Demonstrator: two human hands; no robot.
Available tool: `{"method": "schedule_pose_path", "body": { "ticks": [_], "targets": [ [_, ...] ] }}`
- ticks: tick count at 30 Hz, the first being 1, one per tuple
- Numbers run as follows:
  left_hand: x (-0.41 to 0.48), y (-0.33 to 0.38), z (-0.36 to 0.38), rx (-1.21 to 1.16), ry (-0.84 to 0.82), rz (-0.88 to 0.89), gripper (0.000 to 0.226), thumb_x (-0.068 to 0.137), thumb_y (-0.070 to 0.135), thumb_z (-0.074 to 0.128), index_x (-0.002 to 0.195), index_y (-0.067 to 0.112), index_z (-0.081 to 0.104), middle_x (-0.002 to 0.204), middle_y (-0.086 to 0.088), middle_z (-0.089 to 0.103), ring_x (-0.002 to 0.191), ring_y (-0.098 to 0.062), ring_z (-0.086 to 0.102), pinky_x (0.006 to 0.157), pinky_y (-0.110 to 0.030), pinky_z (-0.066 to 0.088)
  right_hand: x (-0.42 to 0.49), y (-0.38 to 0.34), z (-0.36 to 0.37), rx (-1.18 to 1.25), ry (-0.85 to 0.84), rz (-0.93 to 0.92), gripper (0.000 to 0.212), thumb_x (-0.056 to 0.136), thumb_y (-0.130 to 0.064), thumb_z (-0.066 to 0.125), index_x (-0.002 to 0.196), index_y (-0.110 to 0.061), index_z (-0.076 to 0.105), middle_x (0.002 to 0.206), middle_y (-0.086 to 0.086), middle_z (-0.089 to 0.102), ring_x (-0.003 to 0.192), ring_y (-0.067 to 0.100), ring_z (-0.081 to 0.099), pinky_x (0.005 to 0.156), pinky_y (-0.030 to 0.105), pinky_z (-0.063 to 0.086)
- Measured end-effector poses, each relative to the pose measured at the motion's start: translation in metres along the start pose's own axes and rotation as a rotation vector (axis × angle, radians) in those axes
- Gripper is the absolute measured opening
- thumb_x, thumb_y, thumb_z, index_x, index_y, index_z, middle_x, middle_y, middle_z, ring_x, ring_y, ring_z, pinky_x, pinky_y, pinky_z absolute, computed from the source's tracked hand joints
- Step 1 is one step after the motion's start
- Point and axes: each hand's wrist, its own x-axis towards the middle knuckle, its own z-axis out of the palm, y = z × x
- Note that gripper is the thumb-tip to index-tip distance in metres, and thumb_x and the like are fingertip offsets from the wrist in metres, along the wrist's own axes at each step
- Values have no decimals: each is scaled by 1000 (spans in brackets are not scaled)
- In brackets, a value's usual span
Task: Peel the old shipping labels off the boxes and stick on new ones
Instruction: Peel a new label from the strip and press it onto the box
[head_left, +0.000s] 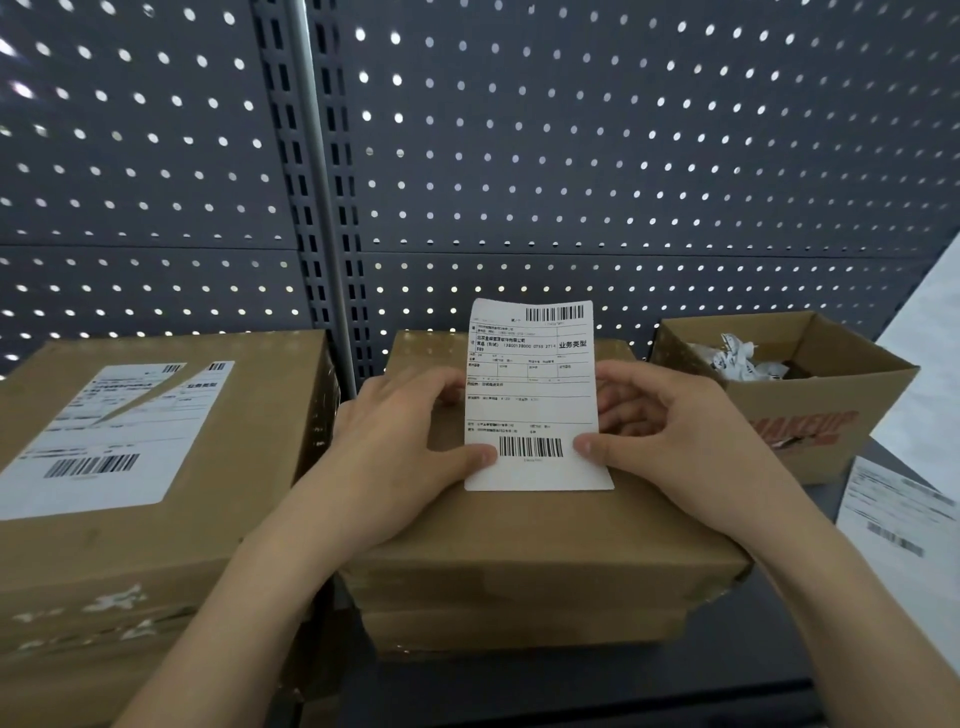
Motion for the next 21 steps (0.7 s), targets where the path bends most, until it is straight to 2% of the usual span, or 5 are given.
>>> {"method": "schedule_pose_path", "body": {
  "ticks": [4, 8, 15, 18, 21],
  "targets": [
    [-1, 0, 0, 34, -15, 21, 63, 78, 57, 63, 135, 47, 38, 126, 27, 49, 126, -9, 36, 108, -40, 30, -1, 0, 0, -27, -2, -31, 73, 77, -12, 81, 131, -51, 52, 92, -9, 68, 83, 9, 67, 77, 25, 54],
    [-3, 1, 2, 29, 12, 15, 90, 79, 56, 65, 149, 52, 8, 134, 24, 44, 131, -8, 31, 115, -41, 25, -3, 0, 2, -94, 1, -51, 88, 76, -17, 83, 138, -59, 38, 94, -12, 65, 86, 7, 66, 76, 27, 54],
    [-4, -1, 3, 49, 13, 25, 95, 71, 67, 58, 149, 52, 6, 141, 21, 40, 134, -12, 30, 115, -46, 26, -7, -5, 5, -240, -11, -53, 93, 79, -31, 80, 138, -69, 19, 100, -24, 59, 101, -6, 57, 88, 21, 47],
    [-2, -1, 4, 87, -4, 16, 95, 69, 71, 57, 149, 51, 9, 139, 20, 41, 132, -14, 32, 114, -46, 27, -8, -3, 7, -290, 1, 25, 98, 77, -48, 74, 142, -67, 4, 125, -26, 48, 125, 1, 44, 108, 38, 40],
    [-2, -1, 5, 136, -12, 27, 97, 63, 81, 50, 147, 50, 12, 139, 22, 39, 129, -14, 33, 112, -44, 28, -9, -4, 8, -340, 25, 92, 107, 66, -70, 66, 142, -66, -9, 150, -12, 30, 142, 17, 30, 113, 52, 34]
  ]
}}
